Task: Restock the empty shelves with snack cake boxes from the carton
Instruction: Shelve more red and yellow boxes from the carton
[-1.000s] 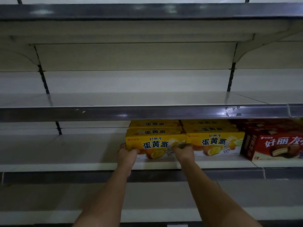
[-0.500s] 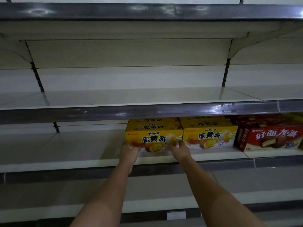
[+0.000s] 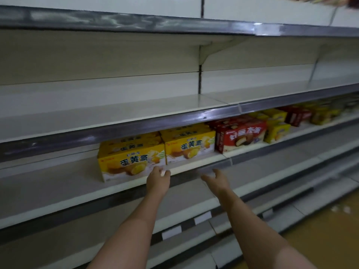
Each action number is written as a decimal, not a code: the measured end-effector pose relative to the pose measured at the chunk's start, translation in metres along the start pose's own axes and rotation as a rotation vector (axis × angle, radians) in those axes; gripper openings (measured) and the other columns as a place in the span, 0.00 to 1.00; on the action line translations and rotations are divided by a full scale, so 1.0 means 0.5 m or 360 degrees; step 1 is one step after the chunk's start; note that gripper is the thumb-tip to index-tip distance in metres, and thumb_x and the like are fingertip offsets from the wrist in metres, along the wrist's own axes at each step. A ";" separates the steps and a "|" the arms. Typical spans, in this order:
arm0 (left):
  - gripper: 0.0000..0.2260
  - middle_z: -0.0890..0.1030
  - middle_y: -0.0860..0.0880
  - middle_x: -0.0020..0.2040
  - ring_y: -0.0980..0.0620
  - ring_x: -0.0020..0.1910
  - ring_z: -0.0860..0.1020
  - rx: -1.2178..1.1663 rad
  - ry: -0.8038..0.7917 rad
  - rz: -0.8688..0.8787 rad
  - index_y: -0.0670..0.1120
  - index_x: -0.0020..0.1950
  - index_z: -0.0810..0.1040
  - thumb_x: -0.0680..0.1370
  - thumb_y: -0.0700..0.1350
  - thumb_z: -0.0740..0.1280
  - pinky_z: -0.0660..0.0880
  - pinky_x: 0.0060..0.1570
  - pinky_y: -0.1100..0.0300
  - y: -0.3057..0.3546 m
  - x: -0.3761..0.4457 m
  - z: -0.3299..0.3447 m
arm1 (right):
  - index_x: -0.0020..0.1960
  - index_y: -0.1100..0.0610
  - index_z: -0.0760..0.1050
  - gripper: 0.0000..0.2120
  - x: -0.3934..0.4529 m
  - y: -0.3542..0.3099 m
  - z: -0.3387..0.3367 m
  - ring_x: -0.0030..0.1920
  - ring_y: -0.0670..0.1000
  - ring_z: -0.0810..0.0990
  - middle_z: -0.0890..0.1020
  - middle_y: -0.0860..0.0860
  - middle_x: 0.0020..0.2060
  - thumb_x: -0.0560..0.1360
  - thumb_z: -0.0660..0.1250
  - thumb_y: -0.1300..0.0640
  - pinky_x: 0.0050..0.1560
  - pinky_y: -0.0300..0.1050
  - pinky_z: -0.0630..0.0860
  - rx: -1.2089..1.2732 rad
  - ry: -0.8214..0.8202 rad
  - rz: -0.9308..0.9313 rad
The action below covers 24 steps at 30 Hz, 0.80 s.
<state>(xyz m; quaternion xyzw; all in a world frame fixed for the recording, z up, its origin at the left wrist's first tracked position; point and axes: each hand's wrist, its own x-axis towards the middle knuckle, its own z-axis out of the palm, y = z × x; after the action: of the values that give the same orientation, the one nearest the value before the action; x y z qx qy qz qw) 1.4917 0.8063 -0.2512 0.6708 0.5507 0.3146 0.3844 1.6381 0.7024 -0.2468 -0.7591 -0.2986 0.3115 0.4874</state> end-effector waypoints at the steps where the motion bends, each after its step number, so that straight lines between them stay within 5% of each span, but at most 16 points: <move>1: 0.16 0.74 0.44 0.66 0.43 0.63 0.73 0.0010 -0.0045 -0.0009 0.42 0.67 0.71 0.81 0.47 0.61 0.70 0.58 0.55 0.005 -0.016 0.023 | 0.76 0.60 0.56 0.32 -0.009 0.018 -0.028 0.71 0.59 0.65 0.63 0.59 0.73 0.78 0.65 0.54 0.66 0.50 0.66 -0.0007 0.0033 0.0019; 13: 0.11 0.78 0.42 0.56 0.44 0.51 0.75 0.0177 -0.0740 0.0123 0.43 0.56 0.75 0.81 0.49 0.60 0.69 0.49 0.58 0.113 -0.320 0.399 | 0.74 0.61 0.59 0.30 -0.221 0.295 -0.450 0.68 0.59 0.69 0.67 0.59 0.71 0.76 0.67 0.54 0.66 0.51 0.69 0.0033 0.0519 0.0415; 24: 0.12 0.78 0.42 0.59 0.43 0.57 0.75 0.0228 -0.1308 0.0357 0.43 0.57 0.75 0.81 0.50 0.60 0.72 0.59 0.52 0.204 -0.666 0.699 | 0.72 0.59 0.63 0.28 -0.499 0.518 -0.753 0.64 0.57 0.72 0.72 0.56 0.67 0.76 0.67 0.54 0.62 0.48 0.70 0.0194 0.1001 0.0890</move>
<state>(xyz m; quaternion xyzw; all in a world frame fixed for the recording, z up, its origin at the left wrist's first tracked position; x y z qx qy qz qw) 1.7726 0.4108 -0.3396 0.8211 0.2957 0.0221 0.4877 1.8077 0.2154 -0.3167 -0.8387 0.1011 0.2022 0.4955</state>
